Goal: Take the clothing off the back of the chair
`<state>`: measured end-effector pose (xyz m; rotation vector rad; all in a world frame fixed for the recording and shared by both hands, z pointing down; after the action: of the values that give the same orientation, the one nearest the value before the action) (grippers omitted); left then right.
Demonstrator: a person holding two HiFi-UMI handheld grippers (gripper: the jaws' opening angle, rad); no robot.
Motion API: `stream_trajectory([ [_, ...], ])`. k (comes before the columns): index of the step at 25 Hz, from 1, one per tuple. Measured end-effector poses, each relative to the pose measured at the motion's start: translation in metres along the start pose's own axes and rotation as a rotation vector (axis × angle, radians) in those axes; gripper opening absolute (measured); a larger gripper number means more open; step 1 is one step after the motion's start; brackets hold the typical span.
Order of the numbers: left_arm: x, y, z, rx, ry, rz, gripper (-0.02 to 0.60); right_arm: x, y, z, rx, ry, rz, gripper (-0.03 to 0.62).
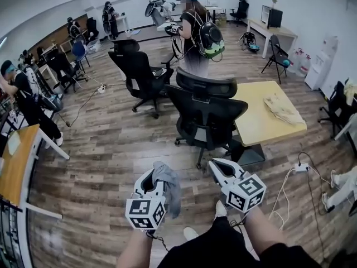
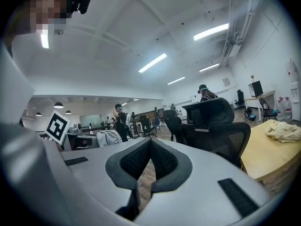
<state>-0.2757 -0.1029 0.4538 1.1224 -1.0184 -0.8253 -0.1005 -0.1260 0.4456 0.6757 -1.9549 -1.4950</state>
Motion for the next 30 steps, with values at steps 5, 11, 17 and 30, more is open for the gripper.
stream_trajectory([
  [5, -0.02, 0.025, -0.021, -0.016, 0.044, 0.022, 0.059, -0.022, 0.009, 0.001, 0.015, 0.04, 0.02, 0.012],
  [11, -0.038, 0.028, -0.048, -0.042, 0.067, 0.012, 0.058, -0.047, 0.005, 0.0, -0.006, 0.042, 0.038, 0.012],
  [17, -0.041, 0.029, -0.099, -0.04, 0.065, -0.016, 0.058, -0.088, 0.014, -0.013, -0.015, 0.018, 0.04, 0.012],
  [30, -0.069, 0.048, -0.235, -0.087, 0.051, 0.016, 0.058, -0.213, 0.031, -0.038, -0.011, -0.035, 0.048, 0.012],
])
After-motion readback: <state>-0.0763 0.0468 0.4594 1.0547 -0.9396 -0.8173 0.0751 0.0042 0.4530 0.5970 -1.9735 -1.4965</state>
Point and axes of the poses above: the fingertips, and each gripper's own axes: x forward along the fingers, z to its left, y out of its underside, the point moved 1 cm from there along -x, backward along the fingers, and after that the axes turned 2 degrees about y, right-handed, at the moved point
